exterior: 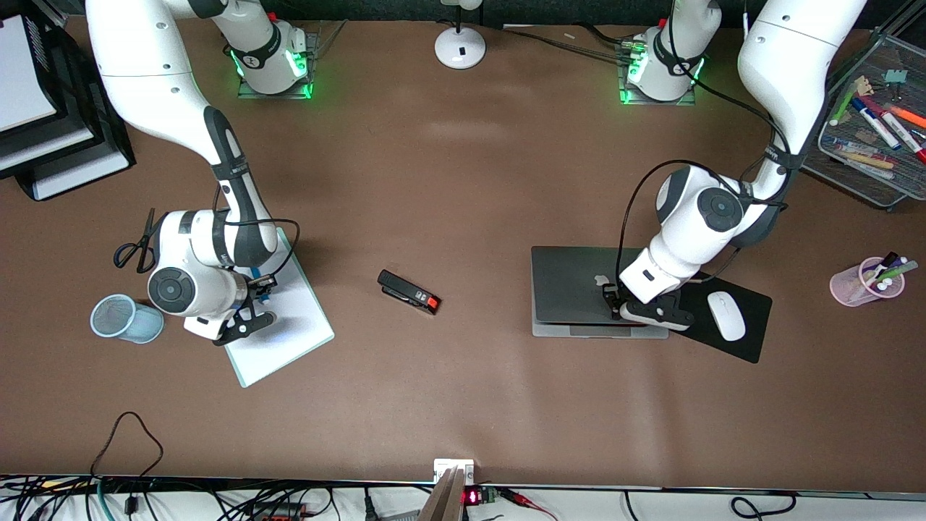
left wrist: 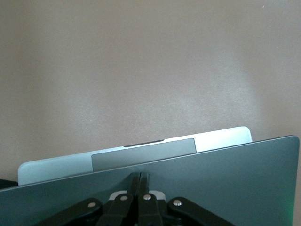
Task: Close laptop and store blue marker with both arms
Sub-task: 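Push the laptop lid down with the left gripper while the right gripper lifts the marker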
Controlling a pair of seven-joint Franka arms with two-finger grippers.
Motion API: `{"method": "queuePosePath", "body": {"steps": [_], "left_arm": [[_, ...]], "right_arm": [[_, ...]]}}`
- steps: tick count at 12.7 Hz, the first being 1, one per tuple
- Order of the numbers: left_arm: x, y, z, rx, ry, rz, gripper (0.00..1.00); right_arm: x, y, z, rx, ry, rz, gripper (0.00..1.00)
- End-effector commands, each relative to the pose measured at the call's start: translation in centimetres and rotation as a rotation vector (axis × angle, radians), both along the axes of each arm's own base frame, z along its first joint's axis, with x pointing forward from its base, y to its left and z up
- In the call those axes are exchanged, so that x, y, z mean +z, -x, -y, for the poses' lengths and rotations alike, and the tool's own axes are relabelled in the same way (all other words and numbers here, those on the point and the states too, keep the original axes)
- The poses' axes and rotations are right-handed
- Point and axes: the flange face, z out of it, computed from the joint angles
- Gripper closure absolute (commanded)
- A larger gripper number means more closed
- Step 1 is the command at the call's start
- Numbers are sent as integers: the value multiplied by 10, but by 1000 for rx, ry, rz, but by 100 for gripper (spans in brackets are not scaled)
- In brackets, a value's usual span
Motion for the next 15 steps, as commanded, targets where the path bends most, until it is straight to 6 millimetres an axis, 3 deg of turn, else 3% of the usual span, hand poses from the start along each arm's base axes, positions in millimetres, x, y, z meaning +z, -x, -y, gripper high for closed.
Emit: {"method": "queuePosePath", "body": {"steps": [1,6,8,12,15], "left_arm": [[-10,-15,-5,-37,-30,24,100],[-32,-22,-2,-49,-31,9,100],[-46,-19,0,-66,-41,-4,100],[-63,-20,-4,-61,-26,33,100],[-71,-19,-3,-67,-25,26,100]], "right_arm": [[3,-1,-3,6,-15,9,86],[15,-9,-4,6,-20,37,97],[36,-21,-8,16,-29,72,99],[100,-38,-19,31,-45,109,100],[140,-48,-9,122,-64,126,100]]}}
